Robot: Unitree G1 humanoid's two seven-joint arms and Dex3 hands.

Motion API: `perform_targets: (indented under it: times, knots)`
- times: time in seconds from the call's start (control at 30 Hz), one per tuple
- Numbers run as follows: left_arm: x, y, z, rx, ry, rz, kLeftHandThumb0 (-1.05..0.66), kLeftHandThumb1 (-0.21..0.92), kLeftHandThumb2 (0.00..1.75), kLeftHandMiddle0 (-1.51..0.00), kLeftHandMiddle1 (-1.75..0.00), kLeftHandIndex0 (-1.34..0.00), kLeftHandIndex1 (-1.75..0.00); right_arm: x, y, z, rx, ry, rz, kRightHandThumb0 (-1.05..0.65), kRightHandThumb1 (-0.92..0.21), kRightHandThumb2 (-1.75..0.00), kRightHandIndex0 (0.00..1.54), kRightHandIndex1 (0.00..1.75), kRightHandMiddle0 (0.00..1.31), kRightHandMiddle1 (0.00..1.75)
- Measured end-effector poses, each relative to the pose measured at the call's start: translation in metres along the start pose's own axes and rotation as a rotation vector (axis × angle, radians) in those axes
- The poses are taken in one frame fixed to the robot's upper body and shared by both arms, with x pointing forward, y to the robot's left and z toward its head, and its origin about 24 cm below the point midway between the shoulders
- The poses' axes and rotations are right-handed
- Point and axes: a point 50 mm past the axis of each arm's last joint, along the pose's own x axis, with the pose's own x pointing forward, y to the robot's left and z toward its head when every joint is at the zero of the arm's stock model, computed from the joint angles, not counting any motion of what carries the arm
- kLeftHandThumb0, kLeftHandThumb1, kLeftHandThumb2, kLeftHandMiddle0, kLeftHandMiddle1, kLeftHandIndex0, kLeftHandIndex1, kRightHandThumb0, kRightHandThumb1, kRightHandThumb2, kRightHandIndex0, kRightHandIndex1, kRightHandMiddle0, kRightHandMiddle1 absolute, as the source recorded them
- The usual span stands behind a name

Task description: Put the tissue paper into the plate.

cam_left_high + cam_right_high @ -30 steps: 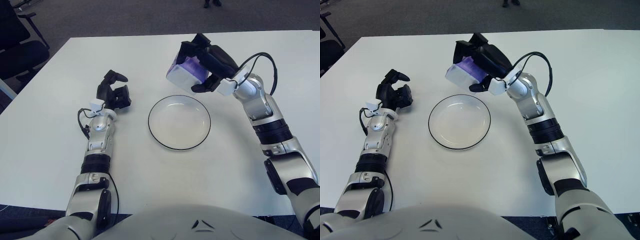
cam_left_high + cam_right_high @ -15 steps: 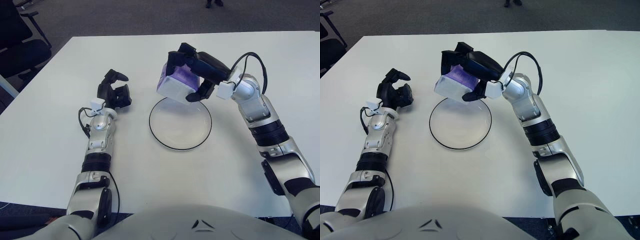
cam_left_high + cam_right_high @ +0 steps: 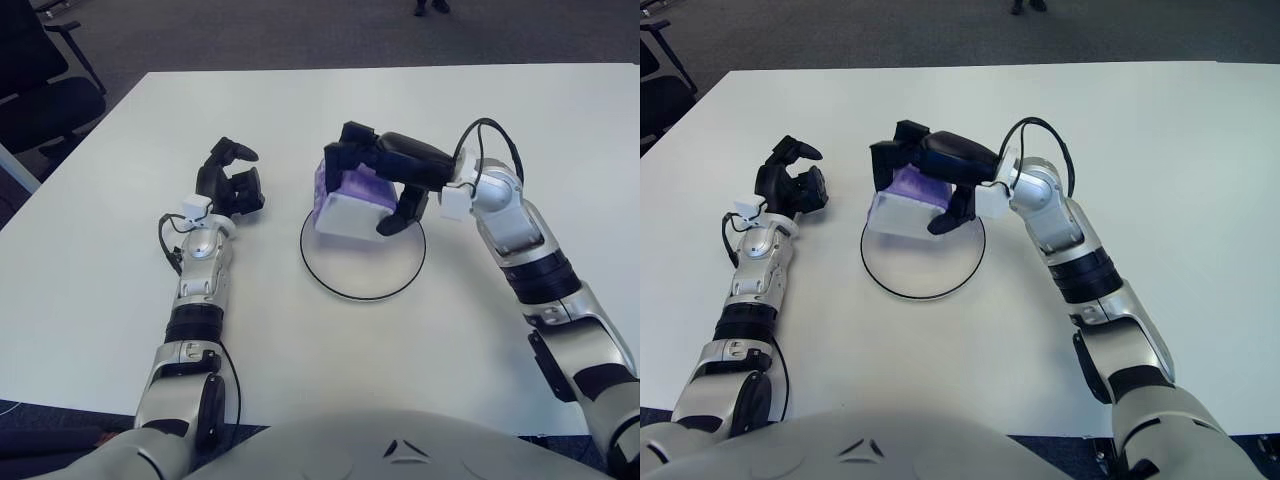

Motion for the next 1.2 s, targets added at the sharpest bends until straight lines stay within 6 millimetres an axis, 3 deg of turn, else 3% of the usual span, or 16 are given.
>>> perform_targets:
  times: [0.77,1.03,1.2]
  knots:
    - [0.001,0.004,-0.008,0.020,0.043,0.001,-0.47,0.35,1.27,-1.23,-1.75,-0.58,-1.75,-0.006,0.010,0.009,-0.022,0.007,0.007,0.00,0.07,-1.75,0.89,1.75,0.71,1.70]
    - [0.001,0.004,-0.007,0.017,0.037,0.000,-0.47,0.34,1.29,-1.28,-1.75,-0.59,-1.75,-0.010,0.012,0.006,0.015,0.057,0.053,0.00,-0.05,-1.61,0.80,1.69,0.61,1.74]
    - [0.001,0.003,-0.005,0.012,0.030,0.000,-0.48,0.33,1.30,-1.30,-1.75,-0.60,-1.75,-0.014,0.013,0.002,0.047,0.115,0.118,0.00,-0.08,-1.54,0.77,1.74,0.66,1.60]
